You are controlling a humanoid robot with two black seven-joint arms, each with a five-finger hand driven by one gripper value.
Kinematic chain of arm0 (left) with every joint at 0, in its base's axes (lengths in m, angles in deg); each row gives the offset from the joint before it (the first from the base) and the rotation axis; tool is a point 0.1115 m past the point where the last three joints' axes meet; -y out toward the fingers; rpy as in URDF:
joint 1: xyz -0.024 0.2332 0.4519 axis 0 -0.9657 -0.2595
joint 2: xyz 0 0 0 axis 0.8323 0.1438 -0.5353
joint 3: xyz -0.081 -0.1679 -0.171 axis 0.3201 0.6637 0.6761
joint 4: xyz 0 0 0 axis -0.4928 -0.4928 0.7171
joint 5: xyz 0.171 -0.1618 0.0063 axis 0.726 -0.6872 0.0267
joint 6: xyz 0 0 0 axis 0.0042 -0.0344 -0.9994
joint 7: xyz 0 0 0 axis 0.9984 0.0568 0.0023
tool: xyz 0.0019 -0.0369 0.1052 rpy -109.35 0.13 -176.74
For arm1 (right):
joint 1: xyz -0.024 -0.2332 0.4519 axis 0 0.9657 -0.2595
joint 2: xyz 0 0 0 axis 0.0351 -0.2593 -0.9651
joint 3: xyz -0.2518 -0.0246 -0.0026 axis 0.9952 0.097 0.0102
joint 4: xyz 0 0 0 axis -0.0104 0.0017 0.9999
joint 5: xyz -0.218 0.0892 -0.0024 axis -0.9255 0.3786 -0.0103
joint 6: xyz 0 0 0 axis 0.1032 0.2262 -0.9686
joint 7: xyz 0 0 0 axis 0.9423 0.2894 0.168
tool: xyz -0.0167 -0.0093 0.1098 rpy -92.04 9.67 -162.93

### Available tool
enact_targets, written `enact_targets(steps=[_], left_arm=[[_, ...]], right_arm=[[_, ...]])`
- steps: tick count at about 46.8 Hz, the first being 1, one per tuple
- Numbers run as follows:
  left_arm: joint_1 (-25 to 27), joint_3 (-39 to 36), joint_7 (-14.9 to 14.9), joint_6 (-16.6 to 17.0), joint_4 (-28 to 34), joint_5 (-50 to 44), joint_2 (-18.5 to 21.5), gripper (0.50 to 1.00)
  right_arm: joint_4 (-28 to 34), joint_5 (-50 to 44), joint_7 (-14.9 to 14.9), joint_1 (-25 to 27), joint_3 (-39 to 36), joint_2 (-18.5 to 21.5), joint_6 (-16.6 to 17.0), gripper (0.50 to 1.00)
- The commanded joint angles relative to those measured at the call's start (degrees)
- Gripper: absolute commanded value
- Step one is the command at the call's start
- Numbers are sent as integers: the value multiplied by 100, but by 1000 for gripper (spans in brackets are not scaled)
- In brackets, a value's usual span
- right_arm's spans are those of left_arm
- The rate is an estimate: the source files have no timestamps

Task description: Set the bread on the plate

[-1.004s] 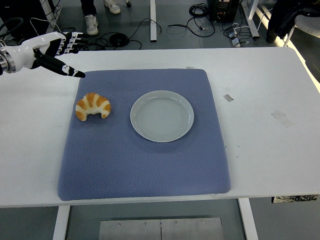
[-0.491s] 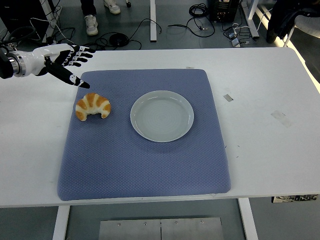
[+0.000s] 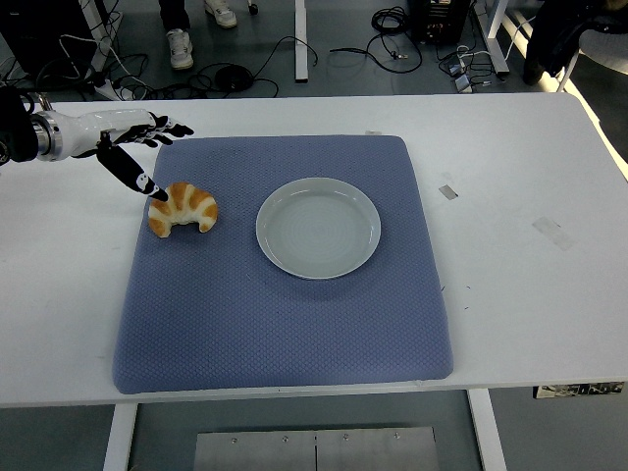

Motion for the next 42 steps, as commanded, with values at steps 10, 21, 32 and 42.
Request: enact_targets(steps=[10,21,32,42], left_arm=[[-15,-264,-97,69,37,42,-124,939],[-68,-281,-106,175,-15,77,-388,939],[-86,-466,-115,298,-68,253,-511,939],[-86,-484,-115,324,-121,402,-511,939]], right_arm=[[0,0,-4,1,0,0,0,1000],[0,0,5,1,0,0,0,1000],[0,0,5,1,0,0,0,1000],[0,0,5,1,0,0,0,1000]])
